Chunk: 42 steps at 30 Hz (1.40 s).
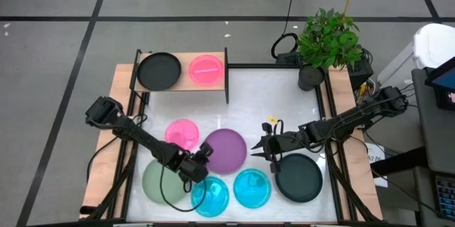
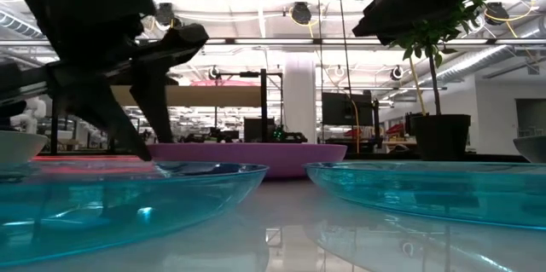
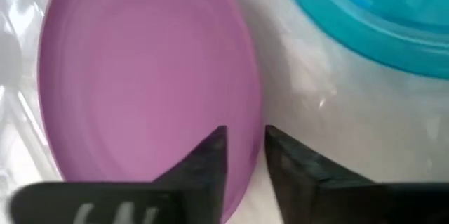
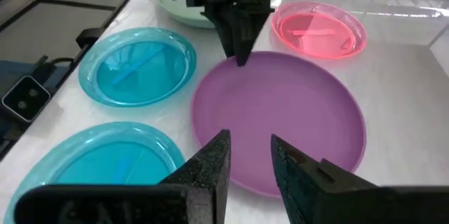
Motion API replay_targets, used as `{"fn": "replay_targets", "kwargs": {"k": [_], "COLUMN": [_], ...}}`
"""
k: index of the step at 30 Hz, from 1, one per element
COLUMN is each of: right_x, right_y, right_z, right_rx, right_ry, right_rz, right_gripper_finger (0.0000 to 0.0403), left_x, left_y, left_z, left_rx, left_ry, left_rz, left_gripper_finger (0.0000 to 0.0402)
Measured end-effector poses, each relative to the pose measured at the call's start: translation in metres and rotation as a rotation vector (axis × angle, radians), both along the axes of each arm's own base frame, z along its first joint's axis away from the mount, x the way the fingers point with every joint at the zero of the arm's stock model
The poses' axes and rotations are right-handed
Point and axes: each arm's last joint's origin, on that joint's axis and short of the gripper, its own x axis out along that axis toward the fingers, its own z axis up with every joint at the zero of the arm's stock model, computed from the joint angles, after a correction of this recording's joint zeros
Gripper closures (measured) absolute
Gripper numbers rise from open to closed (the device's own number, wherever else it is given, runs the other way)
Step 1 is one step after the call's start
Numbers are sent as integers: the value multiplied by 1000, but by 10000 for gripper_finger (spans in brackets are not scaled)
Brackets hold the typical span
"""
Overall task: Place and stack plates onto a shelf
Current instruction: Stack the purple plate on top of the black plate on the shelf
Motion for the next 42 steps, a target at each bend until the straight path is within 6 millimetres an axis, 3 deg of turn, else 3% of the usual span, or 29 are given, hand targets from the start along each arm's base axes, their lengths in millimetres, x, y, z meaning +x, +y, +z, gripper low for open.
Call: {"fn": "replay_targets", "kwargs": {"k": [6, 20, 26, 42], "right_x": [0, 0, 0, -4], "right_y": [0, 0, 0, -1], "right_z": [0, 0, 0, 6], "right_rx": [-31, -45, -45, -62], "right_ry": [-4, -6, -5, -26], "right_rz": [17, 26, 26, 42], "right_gripper_finger": [314, 314, 314, 314], "left_x": [1, 3, -2, -34], "left_y": [3, 2, 0, 20], "left_z": [0, 4, 24, 89], "left_rx": [23, -2, -19, -47], "left_ry": [11, -16, -74, -191], "left_rz": [-26, -56, -72, -59], "left_gripper_finger": [370, 394, 394, 394]}}
